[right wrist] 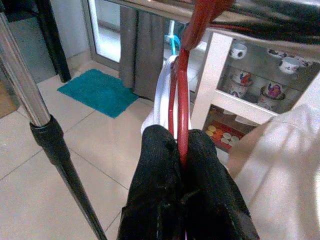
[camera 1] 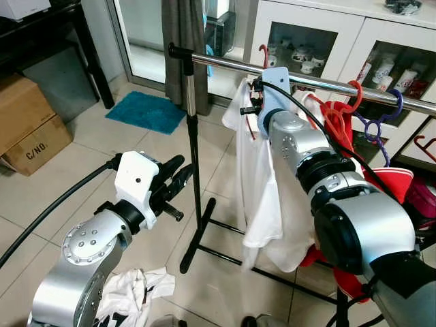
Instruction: Hang hanger
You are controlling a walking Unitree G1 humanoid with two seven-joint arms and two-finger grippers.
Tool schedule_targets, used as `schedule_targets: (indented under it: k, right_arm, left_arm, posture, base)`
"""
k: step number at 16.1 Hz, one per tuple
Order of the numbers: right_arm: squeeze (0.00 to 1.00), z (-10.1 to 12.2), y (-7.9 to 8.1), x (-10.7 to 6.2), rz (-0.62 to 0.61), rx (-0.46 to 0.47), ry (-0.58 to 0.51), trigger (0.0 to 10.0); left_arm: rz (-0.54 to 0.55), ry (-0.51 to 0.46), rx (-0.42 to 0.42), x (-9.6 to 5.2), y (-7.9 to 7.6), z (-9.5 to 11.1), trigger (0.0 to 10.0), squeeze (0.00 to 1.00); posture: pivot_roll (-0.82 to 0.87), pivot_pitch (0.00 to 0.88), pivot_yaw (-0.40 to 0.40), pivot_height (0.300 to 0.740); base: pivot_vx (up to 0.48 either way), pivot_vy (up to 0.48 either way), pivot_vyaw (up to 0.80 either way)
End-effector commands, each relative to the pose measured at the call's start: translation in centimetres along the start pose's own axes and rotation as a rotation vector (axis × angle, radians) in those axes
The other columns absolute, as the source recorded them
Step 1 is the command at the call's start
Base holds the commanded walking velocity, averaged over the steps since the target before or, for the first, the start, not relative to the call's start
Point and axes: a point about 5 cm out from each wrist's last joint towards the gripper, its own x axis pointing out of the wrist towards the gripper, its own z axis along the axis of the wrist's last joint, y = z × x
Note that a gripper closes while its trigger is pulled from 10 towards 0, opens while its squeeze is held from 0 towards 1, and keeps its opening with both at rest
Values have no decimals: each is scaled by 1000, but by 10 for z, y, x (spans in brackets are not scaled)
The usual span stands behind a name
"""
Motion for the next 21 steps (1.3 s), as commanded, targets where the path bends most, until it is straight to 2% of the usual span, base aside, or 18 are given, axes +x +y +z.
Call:
schedule_targets:
  k: [1, 3, 5, 12, 14, 16, 18, 19, 20, 21]
  right_arm:
    - [0, 10, -5, 0, -17, -11, -16, 10000]
    - [0, 2, -4, 0, -12, -21, 21, 10000]
    - [0, -18, 0, 0, 11, 0, 108, 10000]
    - [0, -33, 6, -1, 29, 58, 163, 10000]
    - [1000, -26, 7, 0, 46, 28, 102, 10000]
    - [1000, -14, 3, 0, 36, -56, 41, 10000]
    - [1000, -5, 3, -1, 94, -3, -14, 10000]
    - [1000, -1, 5, -5, 173, 39, -48, 10000]
    - [1000, -1, 5, -6, 191, 45, -51, 10000]
    - [1000, -4, 5, -15, 259, 42, -49, 10000]
  left_arm:
    - [-18, 7, 3, -1, -3, 2, 10000, 0]
    - [-18, 17, 3, -3, -3, 0, 10000, 0]
    - [-25, 32, 0, -5, -5, -1, 10000, 0]
    - [-36, 46, -3, -5, -6, -3, 10000, 0]
    - [-39, 25, -4, -4, -5, 0, 10000, 0]
    - [-52, -4, -12, -3, -5, 4, 10000, 0]
    - [-71, -18, -21, -1, -6, 5, 10000, 0]
    - [-83, -21, -21, 1, -6, 5, 10000, 0]
    - [-84, -21, -21, 1, -6, 5, 10000, 0]
    - [-87, -27, -23, 3, -6, 5, 10000, 0]
  posture:
    - [81, 74, -17, 740]
    - [83, 73, -17, 740]
    - [83, 72, -15, 740]
    - [82, 67, -13, 740]
    - [83, 62, -13, 740]
    - [81, 41, -17, 740]
    - [76, 27, -13, 740]
    - [68, 11, -4, 740]
    - [68, 11, -4, 740]
    - [56, 0, 5, 740]
  base:
    - [0, 0, 0]
    - [0, 0, 0]
    - [0, 0, 0]
    - [0, 0, 0]
    - [0, 0, 0]
    - [0, 0, 0]
    - [0, 0, 0]
    - [0, 0, 0]
    - [0, 0, 0]
    - [0, 0, 0]
